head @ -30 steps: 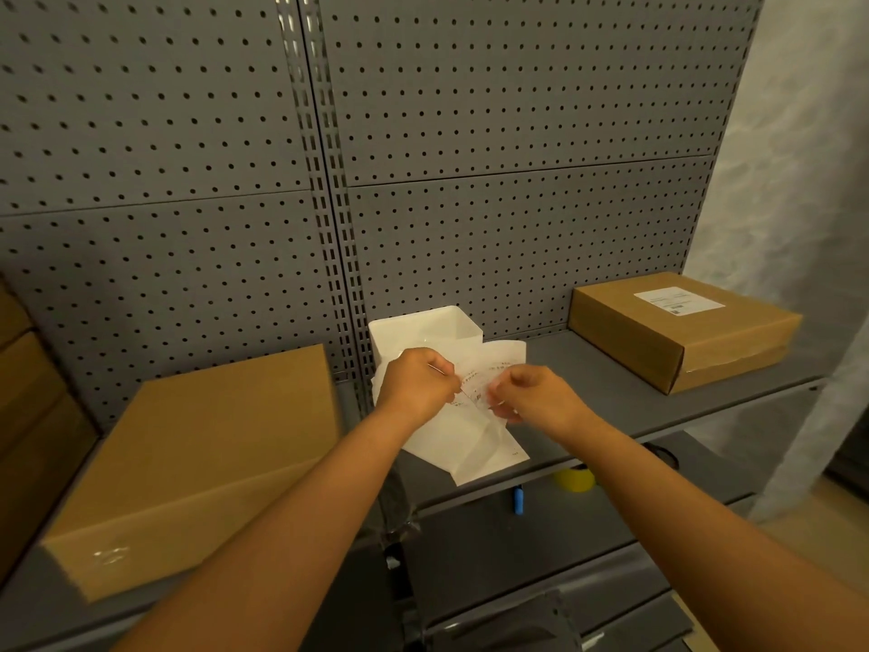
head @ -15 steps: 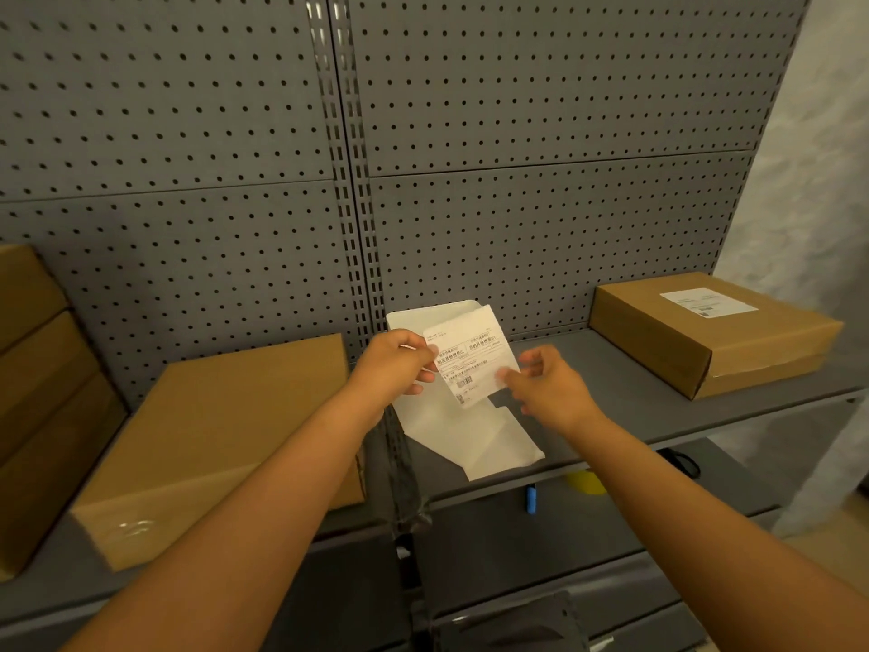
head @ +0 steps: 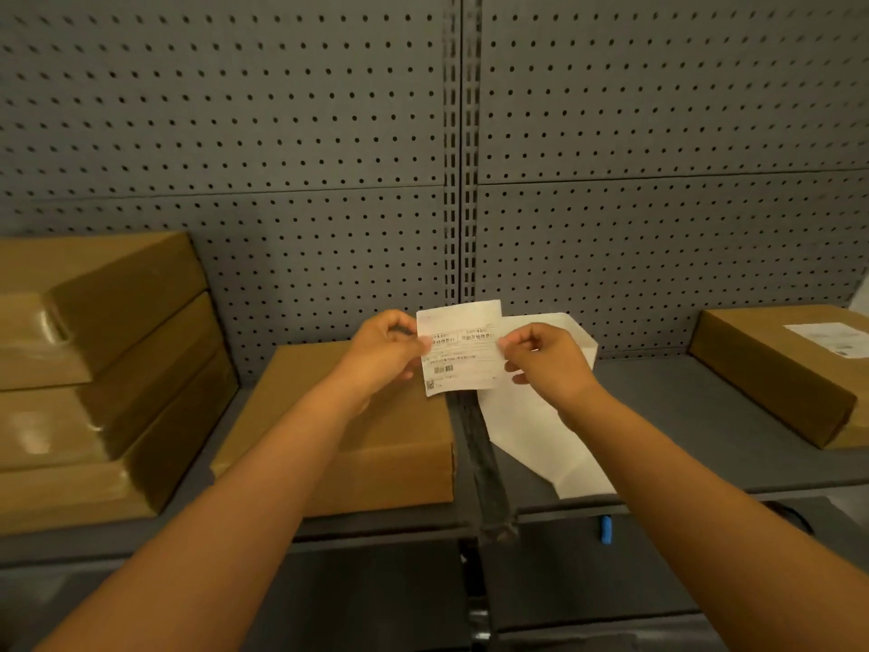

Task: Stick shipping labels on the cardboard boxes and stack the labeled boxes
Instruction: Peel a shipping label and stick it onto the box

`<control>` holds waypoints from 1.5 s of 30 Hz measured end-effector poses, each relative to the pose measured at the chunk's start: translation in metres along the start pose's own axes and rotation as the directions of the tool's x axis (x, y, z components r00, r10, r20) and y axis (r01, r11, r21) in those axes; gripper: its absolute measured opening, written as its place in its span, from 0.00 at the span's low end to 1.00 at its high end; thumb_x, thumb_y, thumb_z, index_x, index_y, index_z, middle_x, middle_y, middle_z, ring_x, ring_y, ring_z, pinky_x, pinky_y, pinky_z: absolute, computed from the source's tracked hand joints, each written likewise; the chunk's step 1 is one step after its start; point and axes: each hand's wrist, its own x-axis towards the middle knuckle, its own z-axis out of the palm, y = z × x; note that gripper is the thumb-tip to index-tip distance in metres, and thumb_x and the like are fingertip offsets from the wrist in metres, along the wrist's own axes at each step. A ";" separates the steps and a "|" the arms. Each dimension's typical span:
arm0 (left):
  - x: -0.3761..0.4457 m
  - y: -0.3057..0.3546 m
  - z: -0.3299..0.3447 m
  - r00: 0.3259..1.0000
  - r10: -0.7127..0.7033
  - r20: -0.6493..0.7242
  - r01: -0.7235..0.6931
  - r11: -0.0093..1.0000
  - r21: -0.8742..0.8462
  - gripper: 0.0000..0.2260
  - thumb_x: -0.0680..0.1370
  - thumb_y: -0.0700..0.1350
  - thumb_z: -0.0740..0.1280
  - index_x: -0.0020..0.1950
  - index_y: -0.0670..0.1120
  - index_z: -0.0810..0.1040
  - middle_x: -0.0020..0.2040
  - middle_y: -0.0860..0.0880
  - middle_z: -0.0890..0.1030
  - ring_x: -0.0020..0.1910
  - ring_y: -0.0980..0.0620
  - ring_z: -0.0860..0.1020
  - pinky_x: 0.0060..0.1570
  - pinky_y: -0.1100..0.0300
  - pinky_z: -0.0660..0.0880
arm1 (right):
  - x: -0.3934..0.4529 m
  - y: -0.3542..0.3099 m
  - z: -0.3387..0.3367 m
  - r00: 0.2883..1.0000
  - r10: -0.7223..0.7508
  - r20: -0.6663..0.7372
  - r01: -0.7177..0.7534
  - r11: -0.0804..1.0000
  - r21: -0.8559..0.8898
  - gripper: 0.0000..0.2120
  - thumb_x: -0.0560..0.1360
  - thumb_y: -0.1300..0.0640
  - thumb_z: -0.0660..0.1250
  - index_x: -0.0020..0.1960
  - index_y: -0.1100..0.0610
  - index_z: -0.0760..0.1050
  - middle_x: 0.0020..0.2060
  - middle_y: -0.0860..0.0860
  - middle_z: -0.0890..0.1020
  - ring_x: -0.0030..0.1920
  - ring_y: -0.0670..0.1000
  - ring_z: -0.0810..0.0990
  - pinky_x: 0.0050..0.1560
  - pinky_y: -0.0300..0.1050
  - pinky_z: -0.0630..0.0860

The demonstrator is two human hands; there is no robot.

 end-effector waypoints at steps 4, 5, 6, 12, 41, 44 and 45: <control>0.001 -0.011 -0.036 0.996 -0.006 -0.085 0.001 0.998 -0.060 0.04 0.78 0.40 0.67 0.50 0.48 0.74 0.49 0.47 0.83 0.51 0.50 0.81 0.49 0.55 0.79 | 0.004 -0.013 0.036 0.999 -0.027 0.025 0.028 0.999 -0.024 0.07 0.79 0.56 0.62 0.43 0.56 0.72 0.46 0.52 0.82 0.47 0.51 0.81 0.42 0.40 0.79; 0.002 -0.014 -0.045 0.995 -0.002 -0.096 -0.004 0.998 -0.060 0.05 0.78 0.39 0.67 0.50 0.48 0.75 0.49 0.46 0.83 0.51 0.50 0.81 0.49 0.55 0.78 | 0.005 -0.017 0.046 0.999 -0.035 0.030 0.035 0.999 -0.017 0.07 0.79 0.56 0.62 0.43 0.55 0.72 0.47 0.53 0.83 0.48 0.52 0.82 0.46 0.44 0.80; 0.002 -0.015 -0.052 0.995 0.004 -0.104 -0.009 0.998 -0.056 0.05 0.78 0.39 0.67 0.50 0.49 0.75 0.49 0.46 0.84 0.51 0.51 0.81 0.49 0.56 0.78 | 0.005 -0.019 0.052 0.999 -0.043 0.029 0.043 0.999 -0.012 0.07 0.79 0.56 0.62 0.42 0.54 0.72 0.47 0.54 0.83 0.49 0.53 0.82 0.49 0.47 0.81; 0.009 -0.028 -0.089 0.983 0.018 -0.181 -0.026 0.999 -0.039 0.07 0.76 0.39 0.69 0.51 0.48 0.76 0.44 0.46 0.84 0.48 0.49 0.81 0.48 0.55 0.78 | 0.012 -0.033 0.095 0.998 -0.063 0.016 0.063 0.998 -0.028 0.07 0.78 0.56 0.64 0.41 0.51 0.73 0.42 0.52 0.82 0.46 0.52 0.81 0.55 0.54 0.79; 0.035 -0.086 -0.102 0.937 -0.211 -0.279 0.249 0.962 0.111 0.04 0.72 0.39 0.73 0.40 0.46 0.79 0.43 0.46 0.84 0.42 0.52 0.81 0.50 0.57 0.78 | 0.037 -0.018 0.139 0.969 0.163 0.186 -0.069 0.902 -0.426 0.05 0.75 0.59 0.65 0.44 0.62 0.73 0.39 0.55 0.77 0.40 0.51 0.75 0.39 0.43 0.71; 0.038 -0.086 -0.100 0.941 -0.206 -0.267 0.258 0.950 0.177 0.06 0.72 0.40 0.74 0.37 0.47 0.78 0.46 0.46 0.84 0.47 0.49 0.81 0.52 0.55 0.78 | 0.038 -0.016 0.138 0.966 0.157 0.207 -0.045 0.887 -0.460 0.10 0.75 0.60 0.66 0.50 0.67 0.76 0.46 0.59 0.81 0.42 0.51 0.76 0.41 0.43 0.74; 0.038 -0.086 -0.100 0.943 -0.204 -0.263 0.259 0.945 0.199 0.07 0.72 0.40 0.74 0.37 0.47 0.78 0.47 0.46 0.84 0.48 0.49 0.81 0.53 0.55 0.78 | 0.038 -0.016 0.138 0.966 0.149 0.212 -0.033 0.882 -0.470 0.10 0.75 0.60 0.65 0.49 0.67 0.77 0.47 0.60 0.81 0.43 0.51 0.76 0.43 0.45 0.76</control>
